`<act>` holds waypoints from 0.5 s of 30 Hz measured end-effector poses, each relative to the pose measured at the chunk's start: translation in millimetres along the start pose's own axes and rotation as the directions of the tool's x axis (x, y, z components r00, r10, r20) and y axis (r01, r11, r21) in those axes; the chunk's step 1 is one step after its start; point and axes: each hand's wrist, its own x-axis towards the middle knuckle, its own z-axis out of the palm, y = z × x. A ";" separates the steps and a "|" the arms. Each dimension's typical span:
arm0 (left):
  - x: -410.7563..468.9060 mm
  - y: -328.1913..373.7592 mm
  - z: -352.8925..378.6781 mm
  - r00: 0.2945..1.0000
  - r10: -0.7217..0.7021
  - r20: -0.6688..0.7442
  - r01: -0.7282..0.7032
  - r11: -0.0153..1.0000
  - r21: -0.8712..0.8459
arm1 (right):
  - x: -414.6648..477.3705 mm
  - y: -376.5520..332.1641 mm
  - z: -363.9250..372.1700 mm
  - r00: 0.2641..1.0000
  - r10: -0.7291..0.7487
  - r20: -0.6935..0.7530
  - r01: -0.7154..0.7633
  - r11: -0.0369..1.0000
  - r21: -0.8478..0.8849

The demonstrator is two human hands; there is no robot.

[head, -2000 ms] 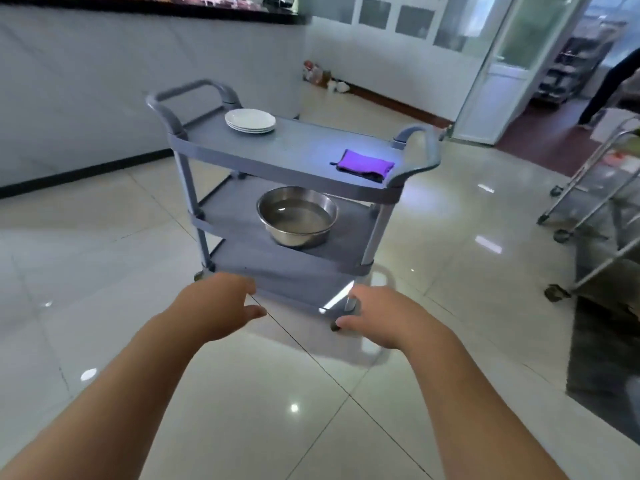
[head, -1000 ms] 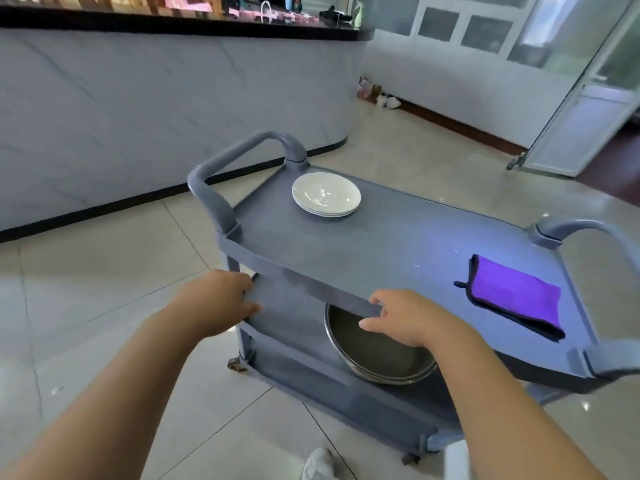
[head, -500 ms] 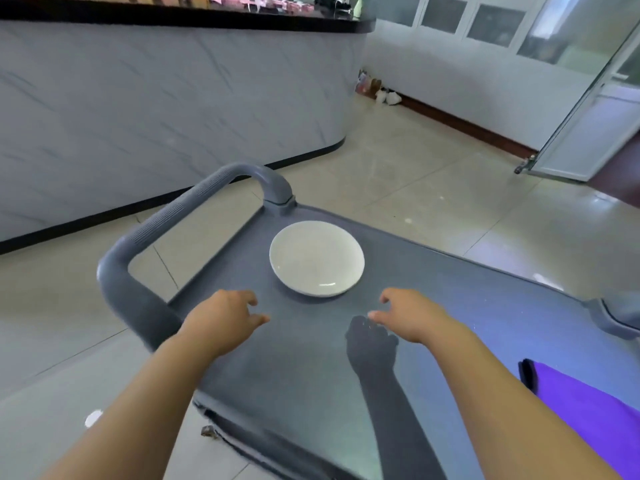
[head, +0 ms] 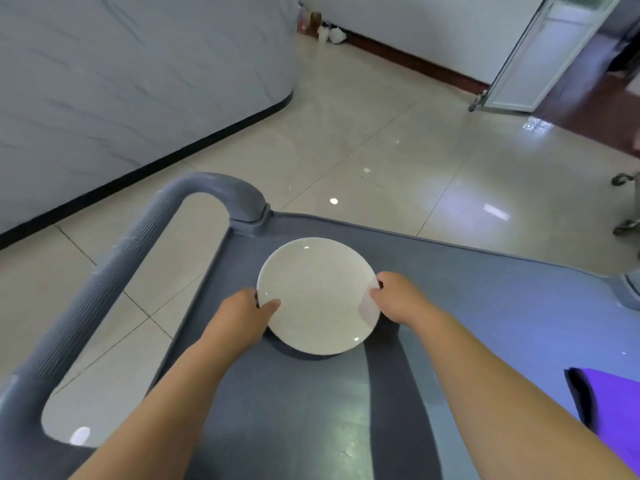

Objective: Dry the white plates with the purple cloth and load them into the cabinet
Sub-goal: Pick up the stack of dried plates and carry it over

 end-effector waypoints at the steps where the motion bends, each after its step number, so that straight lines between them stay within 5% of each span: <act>1: 4.6 0.3 -0.9 1.000 -0.005 0.007 0.005 1.000 -0.028 | 1.7 -1.9 1.8 1.000 0.012 -0.003 -0.012 0.999 0.035; 8: 14.2 -0.5 -1.5 0.995 -0.075 0.066 0.090 0.958 -0.271 | 3.2 -1.9 11.4 0.993 0.098 -0.061 -0.079 0.963 0.259; 15: 2.8 8.2 -16.7 0.994 0.093 -0.050 -0.105 0.940 -0.324 | -19.1 10.9 1.8 0.980 0.080 -0.184 0.008 0.901 0.433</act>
